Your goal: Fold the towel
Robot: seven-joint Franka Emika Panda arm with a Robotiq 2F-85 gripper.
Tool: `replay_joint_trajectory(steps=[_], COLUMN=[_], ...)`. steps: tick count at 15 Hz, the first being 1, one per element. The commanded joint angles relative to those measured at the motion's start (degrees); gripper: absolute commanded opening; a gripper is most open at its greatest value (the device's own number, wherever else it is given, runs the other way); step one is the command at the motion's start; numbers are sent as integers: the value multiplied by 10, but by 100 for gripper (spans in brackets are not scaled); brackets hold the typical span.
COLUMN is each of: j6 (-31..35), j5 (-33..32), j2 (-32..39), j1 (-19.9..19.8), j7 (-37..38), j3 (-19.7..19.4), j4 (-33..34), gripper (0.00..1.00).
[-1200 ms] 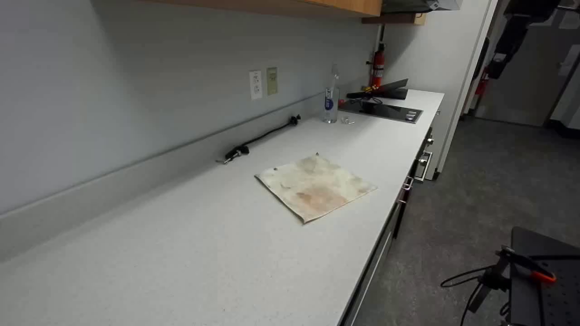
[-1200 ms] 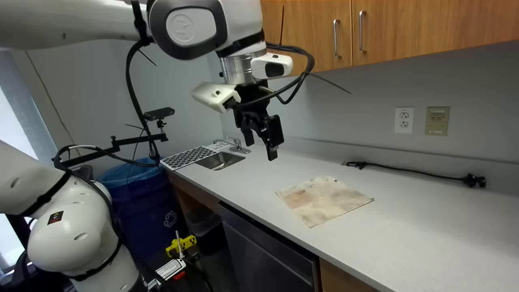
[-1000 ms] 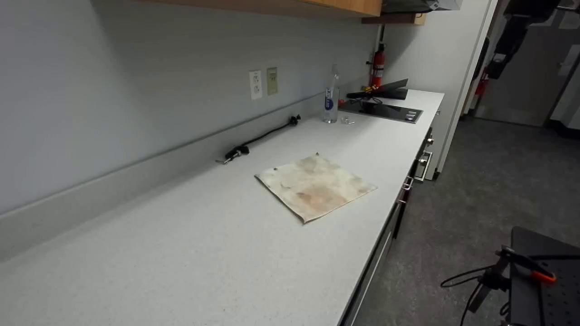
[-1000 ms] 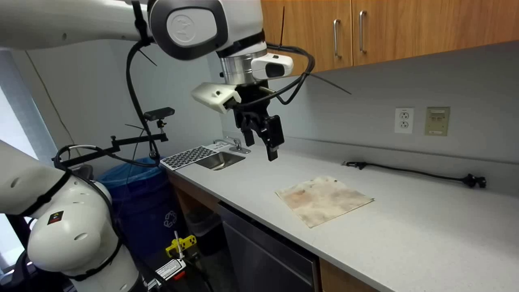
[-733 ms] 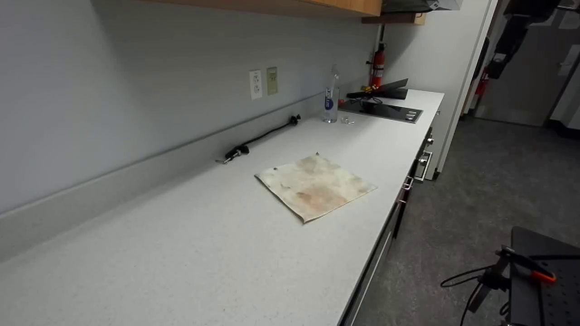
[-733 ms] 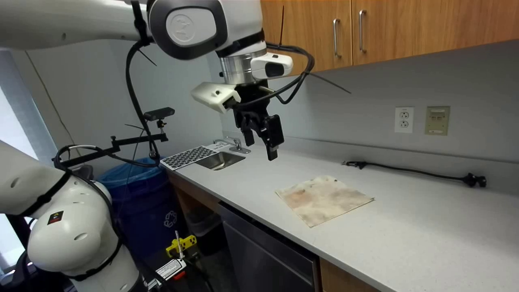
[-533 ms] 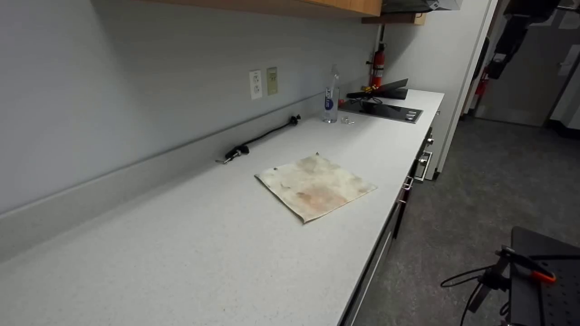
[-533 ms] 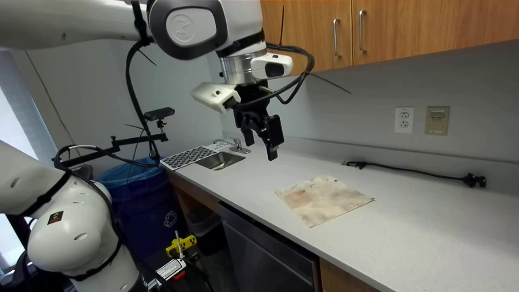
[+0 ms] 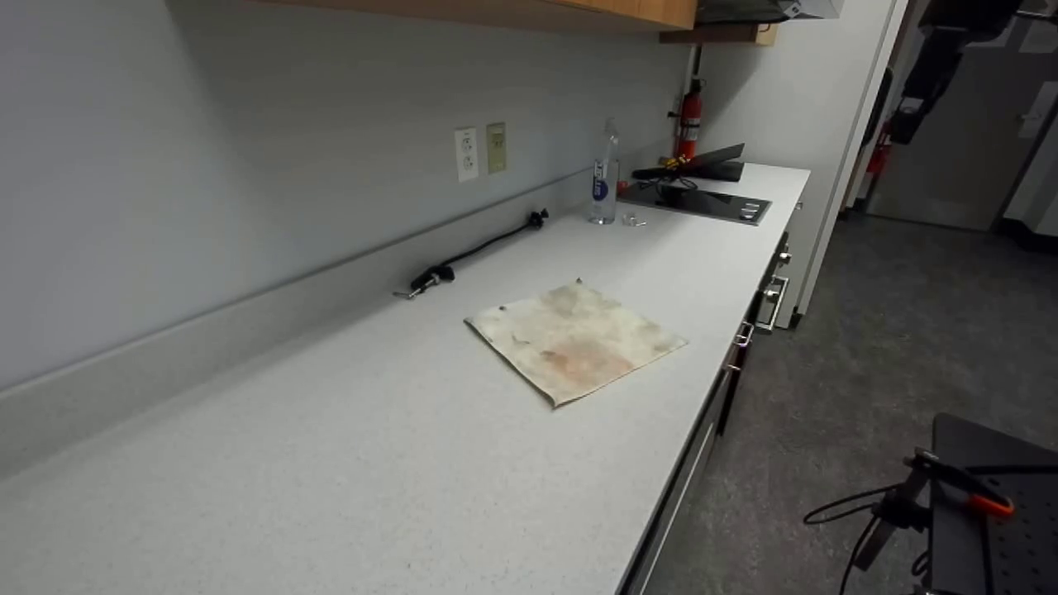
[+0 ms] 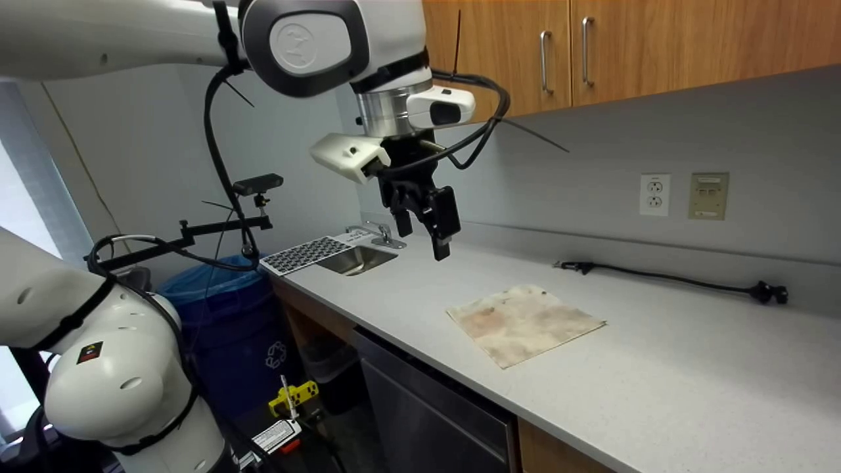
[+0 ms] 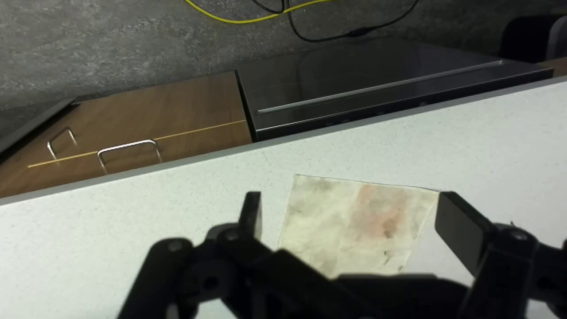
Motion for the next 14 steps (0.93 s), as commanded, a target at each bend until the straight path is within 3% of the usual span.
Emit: replay_joint_trajectory(steps=[1, 14], j6=[-2, -9], j5=[9, -5], j2=[4, 7], j1=[-17, -24], j7=[-8, -1], j3=[13, 22], j4=[2, 5], gripper=[100, 100])
